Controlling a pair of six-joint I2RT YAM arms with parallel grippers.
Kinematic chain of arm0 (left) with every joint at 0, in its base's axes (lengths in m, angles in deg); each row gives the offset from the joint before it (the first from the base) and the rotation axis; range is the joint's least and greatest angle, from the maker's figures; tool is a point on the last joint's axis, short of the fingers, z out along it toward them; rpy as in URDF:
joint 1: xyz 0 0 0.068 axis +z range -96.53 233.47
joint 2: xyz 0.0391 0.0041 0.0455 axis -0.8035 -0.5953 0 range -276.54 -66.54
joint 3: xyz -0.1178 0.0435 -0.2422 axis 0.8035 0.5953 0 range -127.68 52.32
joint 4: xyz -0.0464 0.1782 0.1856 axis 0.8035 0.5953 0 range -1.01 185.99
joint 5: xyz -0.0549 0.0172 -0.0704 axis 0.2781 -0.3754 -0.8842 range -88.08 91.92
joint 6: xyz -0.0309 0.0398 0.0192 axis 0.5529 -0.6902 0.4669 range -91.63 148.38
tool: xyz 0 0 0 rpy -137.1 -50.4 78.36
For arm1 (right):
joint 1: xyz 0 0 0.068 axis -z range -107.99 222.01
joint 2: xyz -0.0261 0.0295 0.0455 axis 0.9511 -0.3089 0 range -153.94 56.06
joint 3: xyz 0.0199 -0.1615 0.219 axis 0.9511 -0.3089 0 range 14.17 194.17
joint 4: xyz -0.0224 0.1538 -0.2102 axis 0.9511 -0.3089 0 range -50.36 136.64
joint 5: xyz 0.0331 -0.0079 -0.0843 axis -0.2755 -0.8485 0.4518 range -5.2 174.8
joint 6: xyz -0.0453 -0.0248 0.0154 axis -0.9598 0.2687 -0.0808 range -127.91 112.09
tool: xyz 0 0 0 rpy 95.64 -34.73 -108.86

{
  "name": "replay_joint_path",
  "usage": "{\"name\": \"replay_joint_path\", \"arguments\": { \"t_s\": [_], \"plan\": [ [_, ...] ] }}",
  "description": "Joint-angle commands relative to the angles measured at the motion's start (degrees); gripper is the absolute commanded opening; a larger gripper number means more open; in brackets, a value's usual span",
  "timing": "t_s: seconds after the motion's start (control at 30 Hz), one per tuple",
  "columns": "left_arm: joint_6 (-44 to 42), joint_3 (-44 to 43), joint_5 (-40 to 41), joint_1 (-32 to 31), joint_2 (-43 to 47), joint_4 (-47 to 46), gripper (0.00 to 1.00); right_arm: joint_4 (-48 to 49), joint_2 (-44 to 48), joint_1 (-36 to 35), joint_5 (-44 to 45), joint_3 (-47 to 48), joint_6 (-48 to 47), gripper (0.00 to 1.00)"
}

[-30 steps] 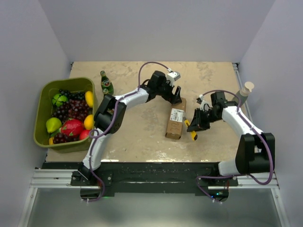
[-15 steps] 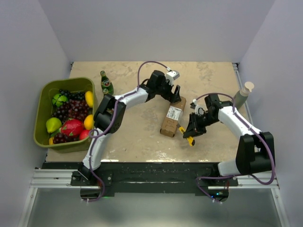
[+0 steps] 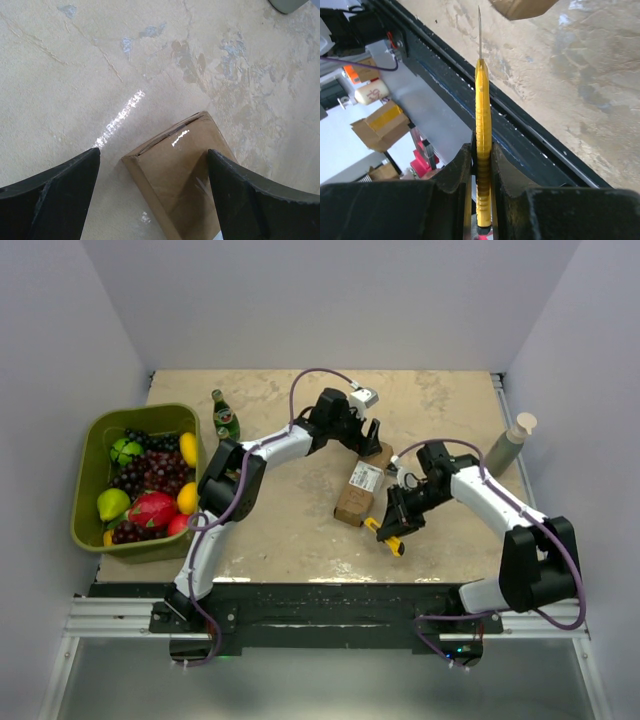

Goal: Unpack the express box
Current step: Cut the express box at the center of the board.

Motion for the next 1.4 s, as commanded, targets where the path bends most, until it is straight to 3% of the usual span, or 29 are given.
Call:
{"name": "replay_joint_path", "arguments": {
  "t_s": [0.0,0.13,0.33,0.47,0.77,1.0,1.23,1.37],
  "plan": [
    [-4.4,1.1,9.9,2.6,-5.6,5.7,0.91,-0.7,0.6,-2.5,-2.6,-0.5,1.1,0.00],
    [-4.3,0.9,10.0,3.2,-6.1,5.5,0.91,-1.9,0.5,-3.6,-1.3,0.7,0.3,0.00],
    [-6.2,1.2,10.2,3.4,-5.0,5.6,0.92,-11.8,2.2,10.4,0.5,10.8,-6.4,0.00],
    [-7.7,2.8,10.5,3.1,-2.9,5.5,0.92,-14.1,-0.2,13.9,-0.1,13.0,-8.1,0.00],
    [-12.9,4.7,-5.0,4.1,8.5,6.7,0.98,-11.2,1.1,12.6,-0.4,7.4,-4.5,0.00],
    [-6.6,23.4,-9.3,5.1,18.4,4.4,1.00,-9.1,0.4,8.0,-0.5,5.2,-3.0,0.00],
    [-2.9,26.7,-19.7,4.5,17.9,2.8,0.99,-7.0,-1.9,7.9,0.4,4.5,-1.6,0.00],
    [0.1,27.5,-17.4,4.6,18.2,2.1,0.98,-7.3,-2.9,8.1,1.6,5.6,-1.8,0.00]
  ]
}}
